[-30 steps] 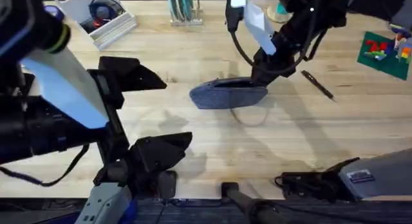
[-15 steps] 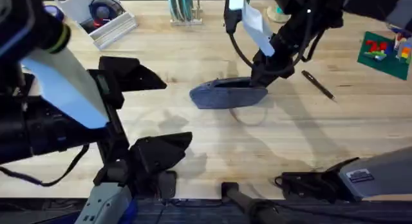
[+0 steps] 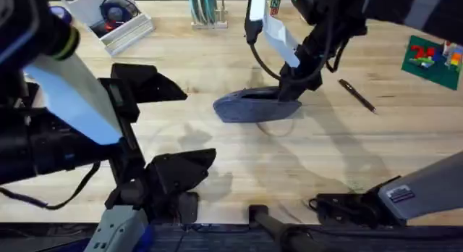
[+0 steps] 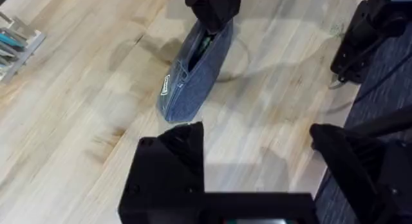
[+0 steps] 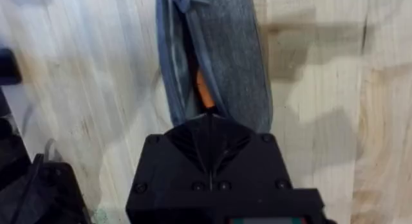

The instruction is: Unzip the bag, pick up the pens from the table one at a time and place them inside, then zip the bag closed.

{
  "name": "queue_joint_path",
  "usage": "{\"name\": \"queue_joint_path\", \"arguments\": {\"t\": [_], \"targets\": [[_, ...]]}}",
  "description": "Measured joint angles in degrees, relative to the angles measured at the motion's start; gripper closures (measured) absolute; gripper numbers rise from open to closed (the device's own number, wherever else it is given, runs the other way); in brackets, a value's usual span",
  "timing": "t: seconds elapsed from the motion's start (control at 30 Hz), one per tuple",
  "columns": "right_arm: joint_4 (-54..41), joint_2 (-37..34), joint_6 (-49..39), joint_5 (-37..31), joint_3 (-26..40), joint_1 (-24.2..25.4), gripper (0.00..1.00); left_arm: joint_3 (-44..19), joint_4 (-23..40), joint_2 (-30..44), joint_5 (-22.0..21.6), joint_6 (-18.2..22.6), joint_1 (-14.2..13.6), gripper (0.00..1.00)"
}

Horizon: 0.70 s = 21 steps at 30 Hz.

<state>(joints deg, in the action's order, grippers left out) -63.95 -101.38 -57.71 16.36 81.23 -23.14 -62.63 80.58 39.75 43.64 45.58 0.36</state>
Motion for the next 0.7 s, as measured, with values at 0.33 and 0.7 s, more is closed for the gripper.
{"name": "queue_joint_path", "arguments": {"t": [0.33,0.7], "targets": [[2.7,-6.3,0.7,0.2,0.1,-0.2,0.969,0.0,0.0,0.0,0.0,0.0,0.0,0.006],[3.1,-6.5,1.2,0.6,0.1,-0.3,0.807,0.0,0.0,0.0,0.0,0.0,0.0,0.006]]}}
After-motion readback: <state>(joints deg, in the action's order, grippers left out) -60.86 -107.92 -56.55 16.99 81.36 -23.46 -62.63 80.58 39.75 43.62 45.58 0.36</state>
